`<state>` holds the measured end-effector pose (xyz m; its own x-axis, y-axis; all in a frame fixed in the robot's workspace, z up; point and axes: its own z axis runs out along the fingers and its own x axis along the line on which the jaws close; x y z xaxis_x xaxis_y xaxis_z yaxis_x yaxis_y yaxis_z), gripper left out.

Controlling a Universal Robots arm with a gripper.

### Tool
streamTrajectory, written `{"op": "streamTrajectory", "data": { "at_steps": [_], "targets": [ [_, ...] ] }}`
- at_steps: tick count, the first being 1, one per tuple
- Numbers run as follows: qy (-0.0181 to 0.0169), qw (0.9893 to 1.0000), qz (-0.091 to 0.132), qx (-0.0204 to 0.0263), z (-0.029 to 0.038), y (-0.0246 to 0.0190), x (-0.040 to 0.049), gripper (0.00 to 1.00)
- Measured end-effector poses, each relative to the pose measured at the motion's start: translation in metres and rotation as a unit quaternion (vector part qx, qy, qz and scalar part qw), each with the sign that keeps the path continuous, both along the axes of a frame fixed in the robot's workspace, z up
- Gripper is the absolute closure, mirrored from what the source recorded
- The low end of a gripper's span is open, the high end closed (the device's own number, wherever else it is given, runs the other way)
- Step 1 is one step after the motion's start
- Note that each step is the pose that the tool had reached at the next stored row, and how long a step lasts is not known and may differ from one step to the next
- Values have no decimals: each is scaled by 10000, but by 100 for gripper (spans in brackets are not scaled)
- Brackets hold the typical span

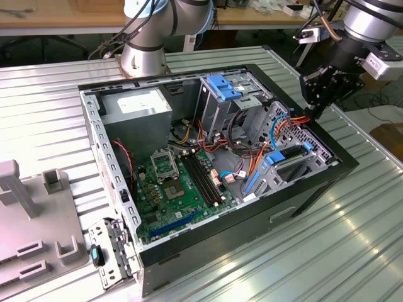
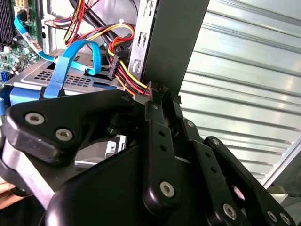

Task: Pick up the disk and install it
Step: 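Insert the first disk wire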

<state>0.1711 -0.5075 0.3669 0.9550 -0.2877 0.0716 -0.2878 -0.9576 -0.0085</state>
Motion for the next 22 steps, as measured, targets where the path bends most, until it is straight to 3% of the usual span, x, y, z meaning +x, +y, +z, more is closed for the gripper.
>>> {"op": "streamTrajectory", "data": {
  "at_steps": [2,4,8,9,10,13,14,22],
  "targets": [
    [0,10000,0,-11,-1,2,0,76],
    [0,10000,-1,-57,-1,11,0,76],
    [0,10000,0,-72,-1,57,0,76],
    [0,10000,0,-99,-1,64,0,76],
    [-1,9998,0,-186,-1,69,0,76],
    [-1,9996,0,-299,-1,81,0,76],
    [-1,9995,0,-314,-1,86,0,76],
    [-2,9995,0,-314,-9,124,3,76]
  ]
}}
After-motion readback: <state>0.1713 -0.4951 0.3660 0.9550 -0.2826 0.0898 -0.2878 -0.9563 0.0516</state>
